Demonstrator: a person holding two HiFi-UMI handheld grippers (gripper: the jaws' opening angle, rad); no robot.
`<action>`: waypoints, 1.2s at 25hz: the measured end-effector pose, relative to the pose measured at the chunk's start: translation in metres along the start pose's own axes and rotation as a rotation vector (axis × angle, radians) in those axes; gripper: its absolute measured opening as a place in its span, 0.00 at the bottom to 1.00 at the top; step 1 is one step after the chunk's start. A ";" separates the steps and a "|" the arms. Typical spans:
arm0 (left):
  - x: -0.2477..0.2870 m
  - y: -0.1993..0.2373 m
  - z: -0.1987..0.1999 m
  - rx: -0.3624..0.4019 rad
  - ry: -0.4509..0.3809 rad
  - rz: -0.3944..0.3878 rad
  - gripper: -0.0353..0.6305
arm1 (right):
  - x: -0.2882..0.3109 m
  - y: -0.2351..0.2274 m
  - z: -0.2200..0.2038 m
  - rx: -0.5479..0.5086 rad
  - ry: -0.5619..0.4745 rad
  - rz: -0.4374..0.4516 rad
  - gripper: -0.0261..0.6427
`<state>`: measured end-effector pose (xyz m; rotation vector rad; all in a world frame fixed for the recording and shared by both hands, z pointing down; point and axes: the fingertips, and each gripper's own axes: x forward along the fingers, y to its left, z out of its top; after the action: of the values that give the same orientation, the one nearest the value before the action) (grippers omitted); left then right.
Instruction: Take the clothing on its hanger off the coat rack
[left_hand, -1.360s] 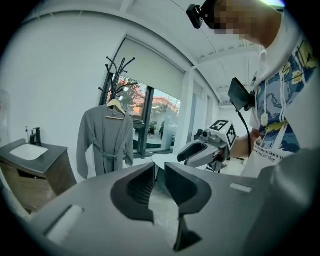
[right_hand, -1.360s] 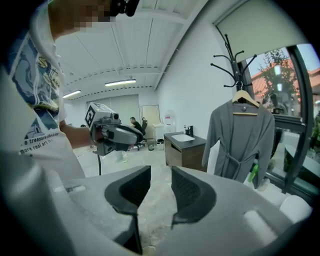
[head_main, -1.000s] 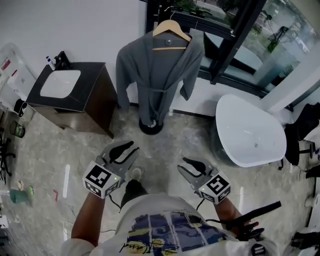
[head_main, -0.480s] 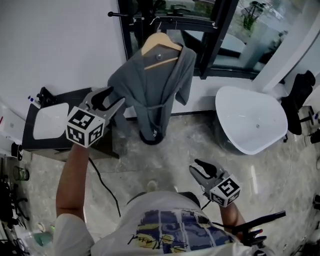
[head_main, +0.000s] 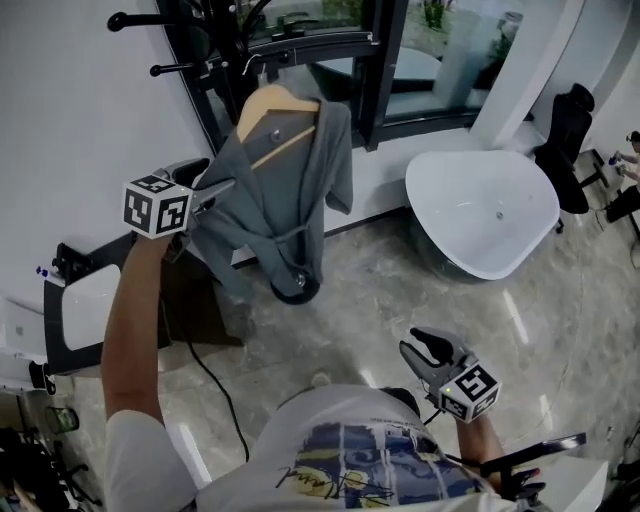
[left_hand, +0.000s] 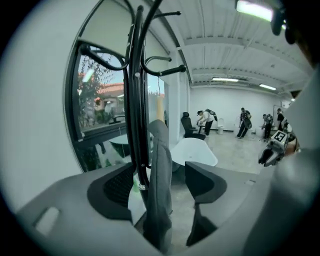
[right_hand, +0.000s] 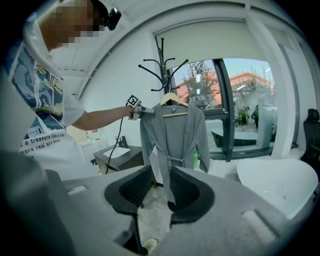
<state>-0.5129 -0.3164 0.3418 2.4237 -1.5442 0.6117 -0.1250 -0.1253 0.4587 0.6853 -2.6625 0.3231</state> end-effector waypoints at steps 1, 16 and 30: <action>0.006 -0.001 -0.002 -0.018 0.019 -0.035 0.56 | -0.001 -0.001 -0.003 0.009 0.003 -0.009 0.22; 0.043 -0.010 -0.019 -0.021 0.140 -0.179 0.21 | 0.007 -0.006 -0.011 0.047 0.044 -0.026 0.22; 0.029 -0.012 -0.007 -0.056 0.078 -0.133 0.07 | 0.008 -0.002 -0.016 0.036 0.072 0.005 0.22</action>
<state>-0.4928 -0.3324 0.3617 2.4074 -1.3391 0.6208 -0.1258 -0.1249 0.4763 0.6652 -2.5964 0.3908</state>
